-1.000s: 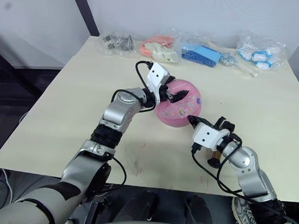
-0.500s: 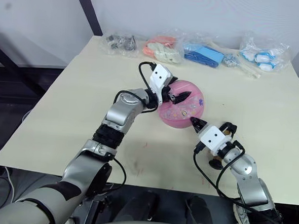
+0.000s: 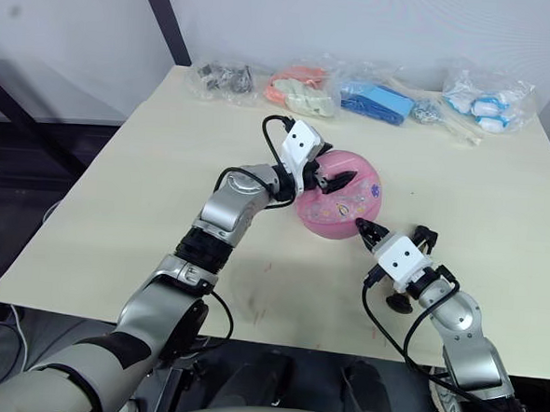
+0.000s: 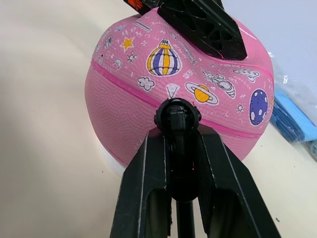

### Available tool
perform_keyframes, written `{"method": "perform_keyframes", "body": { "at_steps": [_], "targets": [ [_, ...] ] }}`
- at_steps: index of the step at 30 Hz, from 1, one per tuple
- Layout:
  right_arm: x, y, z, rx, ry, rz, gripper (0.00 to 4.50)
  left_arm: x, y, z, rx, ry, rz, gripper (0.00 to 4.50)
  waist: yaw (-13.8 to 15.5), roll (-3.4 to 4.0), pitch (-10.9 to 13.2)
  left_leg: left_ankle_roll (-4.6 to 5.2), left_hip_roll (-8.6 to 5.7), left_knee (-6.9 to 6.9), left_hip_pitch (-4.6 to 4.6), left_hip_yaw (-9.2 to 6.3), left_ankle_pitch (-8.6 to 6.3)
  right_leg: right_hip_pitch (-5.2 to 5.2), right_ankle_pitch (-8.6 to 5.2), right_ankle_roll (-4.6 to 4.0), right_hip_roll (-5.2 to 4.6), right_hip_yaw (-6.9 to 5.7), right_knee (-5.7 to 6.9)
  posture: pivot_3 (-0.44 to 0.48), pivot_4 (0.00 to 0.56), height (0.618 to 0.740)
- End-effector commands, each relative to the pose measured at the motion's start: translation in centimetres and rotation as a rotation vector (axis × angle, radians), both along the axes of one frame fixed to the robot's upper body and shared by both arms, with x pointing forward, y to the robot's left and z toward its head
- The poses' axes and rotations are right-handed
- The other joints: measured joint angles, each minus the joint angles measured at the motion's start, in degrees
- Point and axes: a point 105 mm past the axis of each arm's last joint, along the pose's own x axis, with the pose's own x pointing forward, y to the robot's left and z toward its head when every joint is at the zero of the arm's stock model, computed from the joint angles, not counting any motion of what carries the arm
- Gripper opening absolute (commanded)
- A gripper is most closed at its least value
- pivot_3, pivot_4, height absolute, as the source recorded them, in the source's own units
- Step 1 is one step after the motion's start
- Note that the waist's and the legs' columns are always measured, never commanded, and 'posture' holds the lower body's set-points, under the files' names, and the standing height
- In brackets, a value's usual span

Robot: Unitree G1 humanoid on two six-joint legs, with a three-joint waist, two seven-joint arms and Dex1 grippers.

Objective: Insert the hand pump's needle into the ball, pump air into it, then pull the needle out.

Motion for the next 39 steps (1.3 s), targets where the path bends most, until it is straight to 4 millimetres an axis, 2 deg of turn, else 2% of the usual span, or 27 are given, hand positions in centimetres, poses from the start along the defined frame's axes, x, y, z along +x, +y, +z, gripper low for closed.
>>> {"method": "perform_keyframes", "body": {
  "at_steps": [1, 18, 30, 35, 36, 38, 39],
  "targets": [
    [-1.4, -0.4, 3.0, -0.051, -0.157, 0.043, 0.11, 1.4, 6.3, -7.7, 0.198, 0.183, 0.264, 4.50, 0.01, 0.00, -0.01, 0.00, -0.01, 0.00, 0.00, -0.01, 0.00, 0.00, 0.00, 0.01, -0.01, -0.01, 0.00, 0.000, 0.150, 0.736],
    [-2.6, -1.0, 2.9, -0.123, -0.164, 0.063, 0.11, 1.1, 5.7, -9.2, 0.326, 0.129, 0.244, 4.50, 0.49, 0.23, -0.30, 0.06, -0.45, 0.00, 0.08, -0.70, -0.03, 0.50, -0.17, 0.24, -0.44, -0.61, -0.26, 0.000, 0.150, 0.736],
    [-3.4, -1.6, 2.6, -0.115, -0.149, 0.066, 0.11, 0.4, 6.5, -11.8, 0.413, 0.141, 0.248, 4.50, 0.68, 0.52, -0.91, 0.16, -0.54, 0.00, 0.14, -0.95, -0.09, 0.87, -0.21, 0.31, -0.57, -0.94, -0.60, 0.000, 0.150, 0.736],
    [-3.7, -1.6, 2.7, -0.089, -0.137, 0.074, 0.11, 0.0, 6.3, -12.7, 0.427, 0.156, 0.244, 4.50, 0.59, 0.50, -1.35, 0.19, -0.56, 0.00, 0.16, -0.96, -0.10, 0.90, -0.22, 0.33, -0.60, -0.95, -0.63, 0.000, 0.150, 0.736],
    [-3.8, -1.6, 2.8, -0.081, -0.134, 0.075, 0.11, 0.0, 6.4, -12.9, 0.434, 0.155, 0.246, 4.50, -0.03, 0.26, -1.76, 0.19, -0.55, 0.00, 0.20, -0.94, -0.11, 0.91, -0.22, 0.33, -0.59, -0.93, -0.63, 0.000, 0.150, 0.736],
    [-4.0, -1.7, 2.9, -0.074, -0.131, 0.080, 0.11, 0.0, 6.5, -13.3, 0.449, 0.155, 0.250, 4.50, -1.37, -0.18, -2.10, 0.21, -0.50, -0.19, 0.59, -0.87, -0.12, 1.15, -0.26, 0.40, -0.56, -0.87, -0.63, 0.000, 0.150, 0.736],
    [-4.1, -1.8, 2.9, -0.073, -0.129, 0.082, 0.11, 0.0, 6.5, -13.4, 0.452, 0.155, 0.252, 4.50, -1.84, -0.19, -2.11, 0.54, -0.45, -0.37, 1.44, -0.73, -0.35, 1.96, -0.45, 0.71, -0.46, -0.84, -0.79, 0.000, 0.150, 0.736]
  ]
}}
